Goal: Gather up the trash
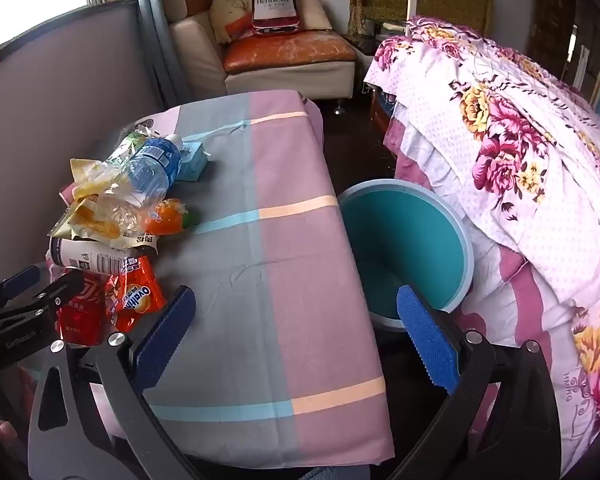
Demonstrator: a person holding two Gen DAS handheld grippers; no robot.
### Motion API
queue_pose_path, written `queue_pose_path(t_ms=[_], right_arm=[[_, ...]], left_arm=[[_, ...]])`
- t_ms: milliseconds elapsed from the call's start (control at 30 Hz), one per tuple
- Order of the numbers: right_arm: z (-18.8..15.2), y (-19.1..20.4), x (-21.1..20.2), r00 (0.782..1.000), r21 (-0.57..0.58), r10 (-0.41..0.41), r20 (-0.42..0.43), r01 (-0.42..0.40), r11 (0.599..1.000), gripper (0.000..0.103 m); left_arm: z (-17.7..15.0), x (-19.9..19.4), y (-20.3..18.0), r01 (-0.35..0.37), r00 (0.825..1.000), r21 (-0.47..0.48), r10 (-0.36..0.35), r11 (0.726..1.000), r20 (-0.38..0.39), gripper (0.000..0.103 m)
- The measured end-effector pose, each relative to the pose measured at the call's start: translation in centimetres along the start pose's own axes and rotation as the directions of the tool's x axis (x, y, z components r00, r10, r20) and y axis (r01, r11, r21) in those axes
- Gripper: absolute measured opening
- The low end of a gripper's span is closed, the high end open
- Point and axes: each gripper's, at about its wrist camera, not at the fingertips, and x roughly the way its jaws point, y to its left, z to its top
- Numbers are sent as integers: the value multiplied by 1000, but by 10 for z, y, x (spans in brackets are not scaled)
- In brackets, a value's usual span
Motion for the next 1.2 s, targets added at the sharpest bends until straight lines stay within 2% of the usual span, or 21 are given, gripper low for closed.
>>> queue_pose_path(t_ms=[767,1200], right_arm=[[6,3,3,1000,-9,-7,-12,7,1000,97],[8,-4,11,1000,10,-1,-31,1,1000,97]], left_arm=[[6,0,8,-21,1000,4,21,1000,9,100],[4,12,20,-25,1000,-6,25,1000,-2,100]])
